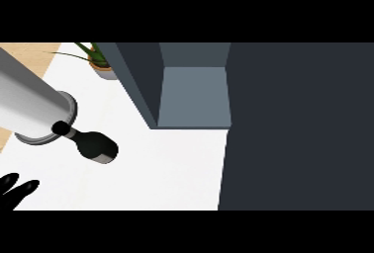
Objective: Pick up the wine, place it into the cabinet and close the cabinet
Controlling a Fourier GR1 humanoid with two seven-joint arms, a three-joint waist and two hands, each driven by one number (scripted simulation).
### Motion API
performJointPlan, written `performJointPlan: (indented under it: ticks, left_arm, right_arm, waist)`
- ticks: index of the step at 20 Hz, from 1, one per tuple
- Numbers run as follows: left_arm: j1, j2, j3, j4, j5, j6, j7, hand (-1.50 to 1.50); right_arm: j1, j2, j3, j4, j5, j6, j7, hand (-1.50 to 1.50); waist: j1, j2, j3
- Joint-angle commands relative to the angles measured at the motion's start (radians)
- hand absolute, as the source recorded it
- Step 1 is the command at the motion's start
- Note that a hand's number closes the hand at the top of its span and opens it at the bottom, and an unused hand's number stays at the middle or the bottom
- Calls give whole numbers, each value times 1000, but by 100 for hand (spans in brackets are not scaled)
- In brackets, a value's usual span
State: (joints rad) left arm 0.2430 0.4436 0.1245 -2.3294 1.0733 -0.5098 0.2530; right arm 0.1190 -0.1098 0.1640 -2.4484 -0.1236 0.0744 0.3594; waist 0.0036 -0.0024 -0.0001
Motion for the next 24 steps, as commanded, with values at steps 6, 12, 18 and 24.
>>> performJointPlan:
  ticks: [6, 12, 18, 24]
  left_arm:
    - [-28, -55, 16, -69, -4, 94, 78, -150]
    - [80, -69, 85, -115, 27, 88, 103, -150]
    - [-42, -44, 158, 133, 44, 35, 115, -150]
    - [-80, -98, 172, 203, -71, 13, 90, -150]
  right_arm:
    - [-54, 14, -1, -44, -1, -9, 86, -150]
    - [-123, 22, -12, -62, 4, -47, 163, -150]
    - [-89, 28, -30, -100, -40, -23, 158, -150]
    - [-164, 22, -28, -140, -17, -57, 253, -150]
  waist:
    - [-3, 1, 0]
    - [4, 0, 0]
    - [-6, 1, 0]
    - [-5, 1, -1]
